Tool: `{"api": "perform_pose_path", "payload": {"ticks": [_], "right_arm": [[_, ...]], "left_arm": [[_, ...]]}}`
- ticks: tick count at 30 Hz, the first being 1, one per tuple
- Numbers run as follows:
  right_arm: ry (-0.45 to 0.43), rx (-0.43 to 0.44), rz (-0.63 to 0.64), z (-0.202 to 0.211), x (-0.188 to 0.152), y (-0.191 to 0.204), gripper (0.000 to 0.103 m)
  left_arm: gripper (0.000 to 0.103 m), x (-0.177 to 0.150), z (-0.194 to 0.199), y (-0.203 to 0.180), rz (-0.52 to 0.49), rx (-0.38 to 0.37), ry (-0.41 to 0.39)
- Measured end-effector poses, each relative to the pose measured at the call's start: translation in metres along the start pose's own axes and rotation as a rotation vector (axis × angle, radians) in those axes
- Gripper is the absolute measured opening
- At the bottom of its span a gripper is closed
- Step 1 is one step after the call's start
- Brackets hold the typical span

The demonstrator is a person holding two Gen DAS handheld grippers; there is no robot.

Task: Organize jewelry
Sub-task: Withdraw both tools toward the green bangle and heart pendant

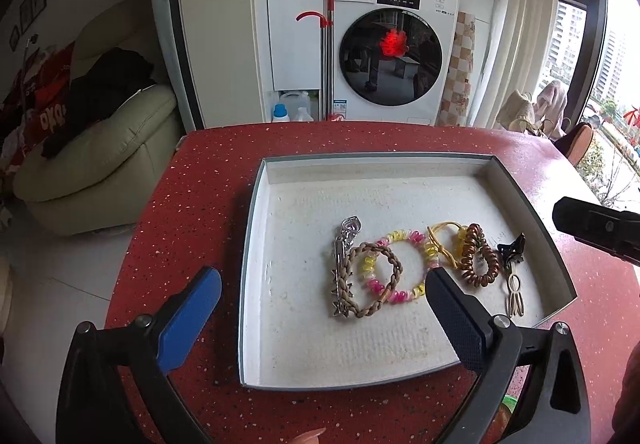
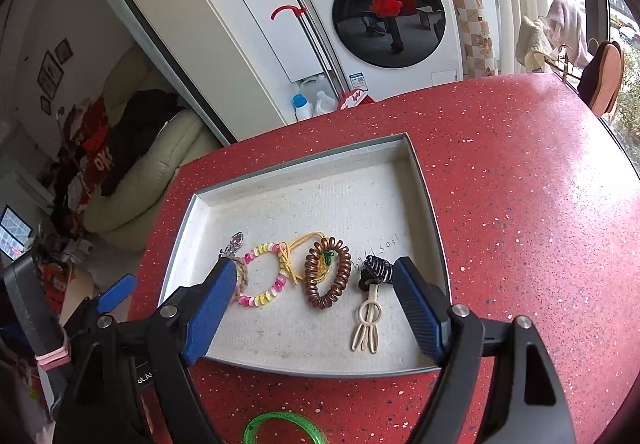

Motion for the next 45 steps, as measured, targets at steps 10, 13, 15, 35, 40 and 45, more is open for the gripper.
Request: {"api": "perform_pose_path", "payload": {"ticks": [10,13,15,35,40,45], "right_arm": [[-0.072,0.015,0.033,0.038,-0.02,0.016,0.103],[-0.053,0.031,0.033,0.043,-0.032,0.021,0.103],[-0.028,0.037,0.038,0.044,-0.042,0.024,0.103],[0.193,-0.148,0.081,0.02,-0.125,-0.004,0.103],[0.219,-0.177,0.098,0.016,-0.133,-0.009,0.103],[0.231,-0.197,0.118,0.013,-0.137,-0.009,0.103]], "left_arm": [[0.103,-0.038,0.032,0.008,0.005,-0.06,0.028],[0.103,-0.052,0.041,0.011,0.019,-0.064,0.031],[0.103,-0.061,0.045,0.014,0.027,-0.069,0.04],[0.103,-0.148,0.049,-0.008,0.003,-0.125,0.184],[0.103,-0.151,0.046,-0.02,-0.019,-0.115,0.192],[0.103,-0.155,0.039,-0.025,-0.021,-0.086,0.211]]}}
Point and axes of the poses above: each gripper's, at about its wrist camera, not at the fingertips, and z roughly against the way its jaws point, y to its left, x to its top, the point moved 9 cm from there along -z, roughly the way its jaws point, and after that the axes turned 4 degrees about y, right-handed, at the moved point
